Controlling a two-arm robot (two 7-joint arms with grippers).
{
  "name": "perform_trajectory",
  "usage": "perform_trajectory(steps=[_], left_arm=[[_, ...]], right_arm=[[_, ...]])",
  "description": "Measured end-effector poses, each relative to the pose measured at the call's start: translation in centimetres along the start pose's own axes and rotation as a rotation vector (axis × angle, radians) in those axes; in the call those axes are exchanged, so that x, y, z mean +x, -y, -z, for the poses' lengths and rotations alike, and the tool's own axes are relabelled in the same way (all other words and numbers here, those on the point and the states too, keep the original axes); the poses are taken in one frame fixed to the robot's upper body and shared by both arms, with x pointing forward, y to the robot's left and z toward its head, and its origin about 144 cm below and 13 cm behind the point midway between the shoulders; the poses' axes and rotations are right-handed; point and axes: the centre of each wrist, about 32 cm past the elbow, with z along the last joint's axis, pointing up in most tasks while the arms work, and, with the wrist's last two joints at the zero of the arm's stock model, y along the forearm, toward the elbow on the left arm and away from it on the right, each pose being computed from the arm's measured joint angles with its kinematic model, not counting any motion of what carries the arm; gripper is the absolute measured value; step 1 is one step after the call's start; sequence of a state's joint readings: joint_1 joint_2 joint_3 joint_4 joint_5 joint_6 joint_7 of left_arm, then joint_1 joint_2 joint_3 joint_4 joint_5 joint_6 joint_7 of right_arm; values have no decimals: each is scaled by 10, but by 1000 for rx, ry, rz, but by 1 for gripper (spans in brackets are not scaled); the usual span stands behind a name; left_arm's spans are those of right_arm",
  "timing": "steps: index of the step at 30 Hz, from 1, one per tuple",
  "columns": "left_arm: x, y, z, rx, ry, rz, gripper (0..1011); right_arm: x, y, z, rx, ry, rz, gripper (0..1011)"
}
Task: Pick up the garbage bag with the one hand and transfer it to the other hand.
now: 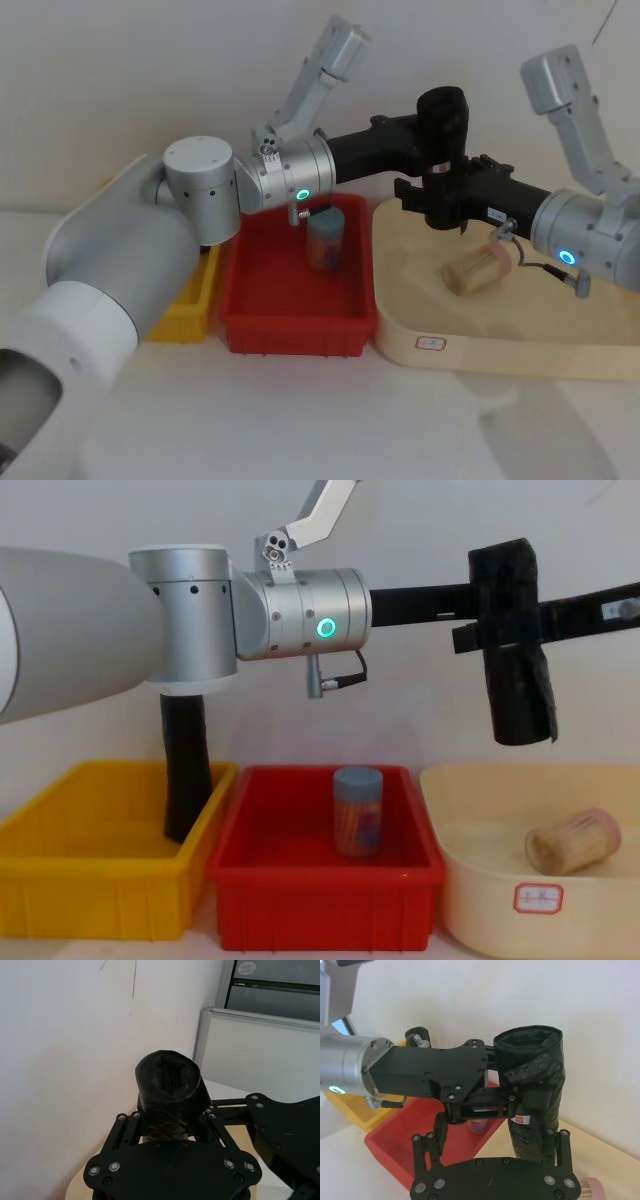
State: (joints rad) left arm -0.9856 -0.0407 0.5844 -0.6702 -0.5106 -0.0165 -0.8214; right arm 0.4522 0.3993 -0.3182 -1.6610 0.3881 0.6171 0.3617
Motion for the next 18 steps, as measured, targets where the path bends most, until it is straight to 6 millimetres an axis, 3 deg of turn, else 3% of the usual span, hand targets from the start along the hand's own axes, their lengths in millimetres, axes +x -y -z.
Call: perform_trajectory(steps=[18], left_arm=[[-1, -5, 2, 16, 0, -2, 379]], right_arm=[[1, -9, 1, -21, 55, 64, 1000]])
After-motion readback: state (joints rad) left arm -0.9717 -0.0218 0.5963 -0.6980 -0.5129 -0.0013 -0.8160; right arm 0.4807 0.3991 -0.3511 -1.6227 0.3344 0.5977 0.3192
